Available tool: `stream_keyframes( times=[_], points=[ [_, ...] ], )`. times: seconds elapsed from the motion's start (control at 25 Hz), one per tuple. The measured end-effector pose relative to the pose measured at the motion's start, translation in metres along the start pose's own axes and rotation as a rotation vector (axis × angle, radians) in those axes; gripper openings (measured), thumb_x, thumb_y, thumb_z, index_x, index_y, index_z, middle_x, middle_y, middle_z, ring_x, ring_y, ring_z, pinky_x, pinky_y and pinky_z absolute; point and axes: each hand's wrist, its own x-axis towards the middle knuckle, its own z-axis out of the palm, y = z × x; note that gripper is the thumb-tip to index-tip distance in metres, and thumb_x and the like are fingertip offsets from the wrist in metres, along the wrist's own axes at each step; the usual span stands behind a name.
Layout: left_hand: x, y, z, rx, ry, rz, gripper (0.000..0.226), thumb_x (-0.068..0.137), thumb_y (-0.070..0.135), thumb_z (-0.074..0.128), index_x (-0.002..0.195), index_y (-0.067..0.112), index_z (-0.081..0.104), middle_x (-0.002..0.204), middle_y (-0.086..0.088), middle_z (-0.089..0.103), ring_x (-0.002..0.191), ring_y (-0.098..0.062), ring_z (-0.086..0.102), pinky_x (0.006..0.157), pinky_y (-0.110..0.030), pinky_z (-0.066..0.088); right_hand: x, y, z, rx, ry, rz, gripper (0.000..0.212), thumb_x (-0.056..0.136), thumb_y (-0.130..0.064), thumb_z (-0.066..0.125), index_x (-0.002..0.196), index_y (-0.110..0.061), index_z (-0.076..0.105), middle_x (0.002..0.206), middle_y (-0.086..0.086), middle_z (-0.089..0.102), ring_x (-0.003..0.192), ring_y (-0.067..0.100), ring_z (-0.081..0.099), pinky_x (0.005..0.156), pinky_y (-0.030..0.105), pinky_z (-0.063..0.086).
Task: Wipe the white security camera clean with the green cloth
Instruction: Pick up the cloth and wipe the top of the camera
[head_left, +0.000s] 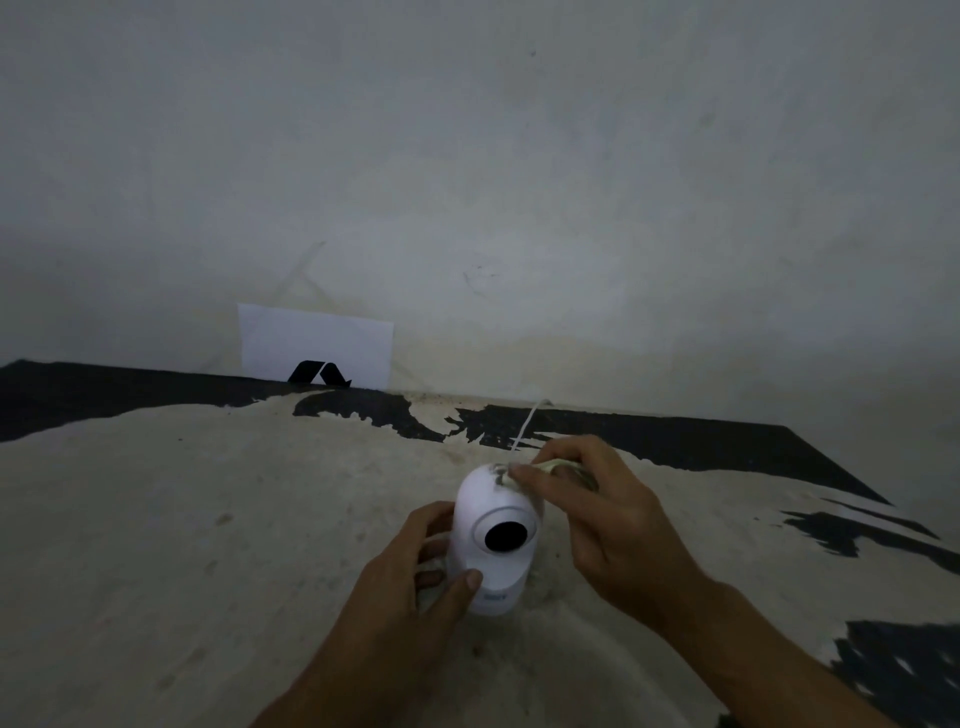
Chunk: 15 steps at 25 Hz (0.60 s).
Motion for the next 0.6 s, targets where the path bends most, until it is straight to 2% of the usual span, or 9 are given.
stream_keyframes(
  times=[0.08,0.24,0.32,0.44,0.52,0.6],
  points=[
    [0.001,0.000,0.000,0.003,0.006,-0.007,0.052,0.072,0.045,0.064,0.116,0.046,0.036,0.111,0.031,0.048,0.103,0.000,0.055,0.089,-0.027,0.053,0.000,-0.003,0.000,0.017,-0.009,-0.034,0.036,0.102,-0.024,0.027,0.123,-0.016,0.055,0.108,0.016,0.062,0.096,0.024,0.058,0.077,0.029,0.054],
    [0.000,0.000,0.000,0.025,0.002,0.013,0.057,0.067,0.052,0.060,0.118,0.045,0.035,0.112,0.030,0.047,0.102,0.005,0.052,0.087,-0.019,0.050,0.007,0.014,0.010,-0.029,-0.047,0.111,0.040,0.089,-0.004,0.039,0.120,-0.009,0.064,0.106,0.016,0.062,0.095,0.026,0.059,0.074,0.040,0.056],
    [-0.001,-0.001,0.000,0.018,0.002,0.014,0.055,0.067,0.051,0.060,0.117,0.047,0.036,0.114,0.030,0.049,0.102,0.006,0.053,0.087,-0.019,0.050,0.014,0.017,0.008,0.019,-0.043,0.160,0.042,0.084,0.005,0.046,0.118,-0.009,0.066,0.106,0.014,0.062,0.096,0.024,0.059,0.079,0.039,0.055],
    [0.000,-0.002,0.000,0.018,0.013,0.025,0.053,0.067,0.051,0.061,0.115,0.049,0.036,0.115,0.029,0.050,0.103,0.007,0.053,0.088,-0.020,0.051,0.022,0.007,0.001,0.121,-0.029,0.113,0.043,0.086,-0.007,0.036,0.116,-0.009,0.068,0.109,0.014,0.061,0.099,0.023,0.057,0.084,0.028,0.050],
    [0.001,-0.003,0.001,0.016,0.012,0.019,0.051,0.069,0.049,0.062,0.113,0.050,0.035,0.113,0.030,0.049,0.101,0.008,0.052,0.087,-0.019,0.051,0.024,0.002,0.001,0.146,-0.107,0.072,0.042,0.089,-0.016,0.035,0.117,-0.013,0.067,0.113,0.014,0.060,0.102,0.023,0.056,0.084,0.029,0.050],
    [0.001,-0.003,0.001,0.022,0.009,0.026,0.049,0.071,0.047,0.063,0.111,0.051,0.035,0.113,0.031,0.049,0.101,0.009,0.052,0.084,-0.016,0.050,0.023,0.009,0.006,0.122,-0.167,0.095,0.040,0.090,-0.014,0.038,0.121,-0.016,0.064,0.115,0.012,0.058,0.103,0.023,0.055,0.085,0.032,0.051]
  ],
)
